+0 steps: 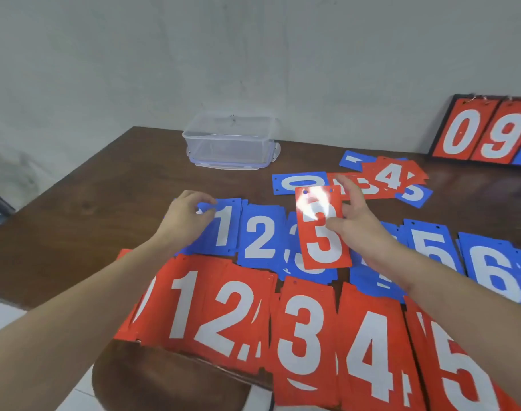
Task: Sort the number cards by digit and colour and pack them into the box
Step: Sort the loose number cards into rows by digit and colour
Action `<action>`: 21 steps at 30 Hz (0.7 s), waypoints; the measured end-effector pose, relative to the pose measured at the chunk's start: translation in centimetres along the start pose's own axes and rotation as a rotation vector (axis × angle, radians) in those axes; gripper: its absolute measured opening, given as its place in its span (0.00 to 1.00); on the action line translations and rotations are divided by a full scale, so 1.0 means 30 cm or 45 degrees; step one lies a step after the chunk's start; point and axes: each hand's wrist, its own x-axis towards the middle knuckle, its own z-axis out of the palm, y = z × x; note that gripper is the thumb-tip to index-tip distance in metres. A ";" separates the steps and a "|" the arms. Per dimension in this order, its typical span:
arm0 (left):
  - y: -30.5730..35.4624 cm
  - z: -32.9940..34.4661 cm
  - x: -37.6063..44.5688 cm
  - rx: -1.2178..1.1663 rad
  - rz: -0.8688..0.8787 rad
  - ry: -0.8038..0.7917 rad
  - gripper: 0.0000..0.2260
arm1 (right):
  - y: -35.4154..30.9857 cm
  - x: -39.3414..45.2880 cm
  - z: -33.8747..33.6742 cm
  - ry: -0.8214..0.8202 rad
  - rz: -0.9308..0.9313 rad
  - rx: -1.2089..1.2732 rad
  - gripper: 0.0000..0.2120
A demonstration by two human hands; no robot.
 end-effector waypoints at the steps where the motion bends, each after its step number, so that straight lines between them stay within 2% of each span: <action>1: 0.014 0.017 -0.018 -0.042 0.020 -0.017 0.06 | -0.003 -0.019 -0.005 0.012 0.011 -0.008 0.38; 6: 0.057 0.073 -0.118 -0.103 0.152 -0.085 0.07 | -0.006 -0.122 -0.026 0.097 -0.023 -0.002 0.23; 10: 0.055 0.087 -0.198 -0.082 0.220 -0.146 0.06 | 0.018 -0.193 -0.016 0.145 0.113 -0.117 0.06; 13: 0.040 0.087 -0.245 -0.089 0.259 -0.168 0.06 | 0.039 -0.244 0.013 0.121 0.175 -0.287 0.07; 19: 0.030 0.070 -0.317 -0.130 0.310 -0.195 0.07 | 0.085 -0.300 0.084 -0.012 0.081 -0.401 0.05; 21: 0.032 0.065 -0.330 -0.140 0.307 -0.183 0.07 | 0.100 -0.304 0.093 -0.065 0.006 -0.628 0.06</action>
